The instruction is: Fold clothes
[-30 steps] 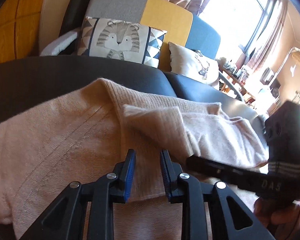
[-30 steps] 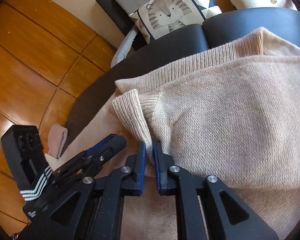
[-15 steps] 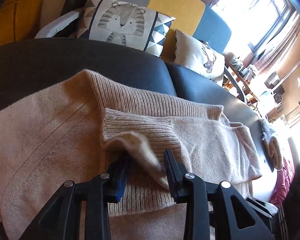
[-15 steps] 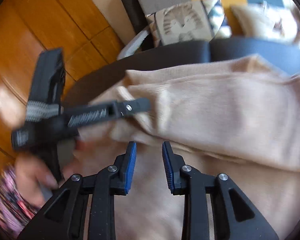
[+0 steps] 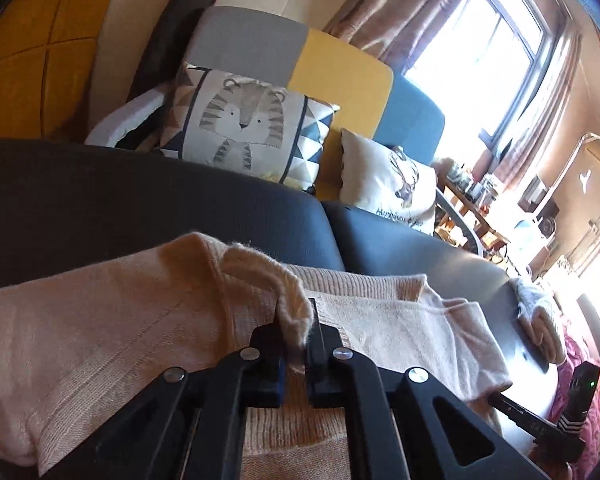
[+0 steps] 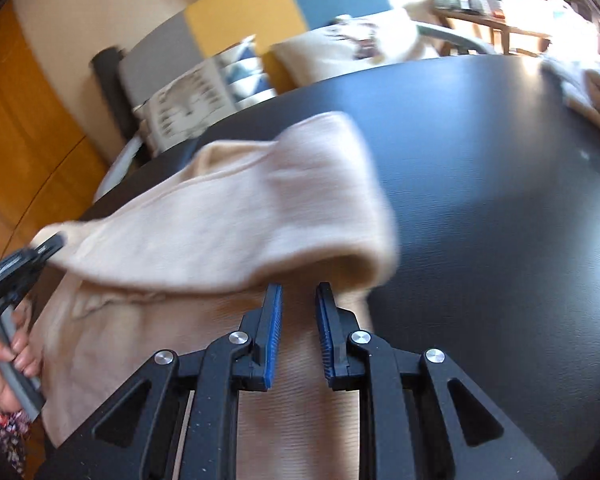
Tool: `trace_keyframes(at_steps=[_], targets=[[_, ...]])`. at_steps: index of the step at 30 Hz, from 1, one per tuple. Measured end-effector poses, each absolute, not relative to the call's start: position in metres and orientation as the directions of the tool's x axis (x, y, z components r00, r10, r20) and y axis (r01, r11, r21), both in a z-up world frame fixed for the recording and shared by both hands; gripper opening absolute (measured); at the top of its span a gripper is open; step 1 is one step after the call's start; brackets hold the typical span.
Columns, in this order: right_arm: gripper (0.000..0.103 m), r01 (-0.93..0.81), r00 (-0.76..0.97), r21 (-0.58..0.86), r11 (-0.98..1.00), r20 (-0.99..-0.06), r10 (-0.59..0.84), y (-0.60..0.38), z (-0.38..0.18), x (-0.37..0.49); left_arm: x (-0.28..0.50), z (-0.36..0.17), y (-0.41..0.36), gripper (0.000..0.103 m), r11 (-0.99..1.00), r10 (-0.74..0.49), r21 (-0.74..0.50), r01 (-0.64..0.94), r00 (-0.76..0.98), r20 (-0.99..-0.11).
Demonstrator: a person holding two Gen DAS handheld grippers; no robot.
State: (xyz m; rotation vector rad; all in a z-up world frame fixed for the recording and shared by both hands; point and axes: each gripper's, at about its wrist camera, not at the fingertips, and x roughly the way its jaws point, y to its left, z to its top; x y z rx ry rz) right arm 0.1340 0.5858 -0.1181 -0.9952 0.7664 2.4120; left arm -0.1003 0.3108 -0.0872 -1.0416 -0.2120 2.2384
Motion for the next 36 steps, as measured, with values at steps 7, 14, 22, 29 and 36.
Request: trace_keyframes(at_steps=[7, 14, 22, 29, 36], targets=[[0.01, -0.629, -0.634, 0.316, -0.71, -0.738, 0.233, 0.605, -0.122, 0.153, -0.106, -0.115, 0.302, 0.005, -0.818, 0.556, -0.352, -0.455, -0.469, -0.687], [0.014, -0.603, -0.633, 0.323, -0.73, -0.749, 0.192, 0.605, -0.118, 0.153, -0.103, -0.145, 0.288, 0.009, -0.816, 0.567, -0.4, -0.417, -0.444, -0.694], [0.014, -0.471, -0.744, 0.272, -0.839, -0.634, 0.212, 0.586, -0.054, 0.153, -0.104, -0.154, 0.286, 0.013, -0.799, 0.595, -0.437, -0.414, -0.433, -0.677], [0.014, -0.451, -0.585, 0.056, -0.891, -0.773, 0.248, 0.621, -0.097, 0.058, -0.103, -0.156, 0.286, 0.015, -0.796, 0.598, -0.434, -0.421, -0.442, -0.668], [0.011, -0.521, -0.562, 0.083, -0.849, -0.782, 0.269, 0.663, -0.119, 0.059, -0.097, -0.155, 0.293, 0.017, -0.82, 0.558, -0.363, -0.443, -0.475, -0.681]])
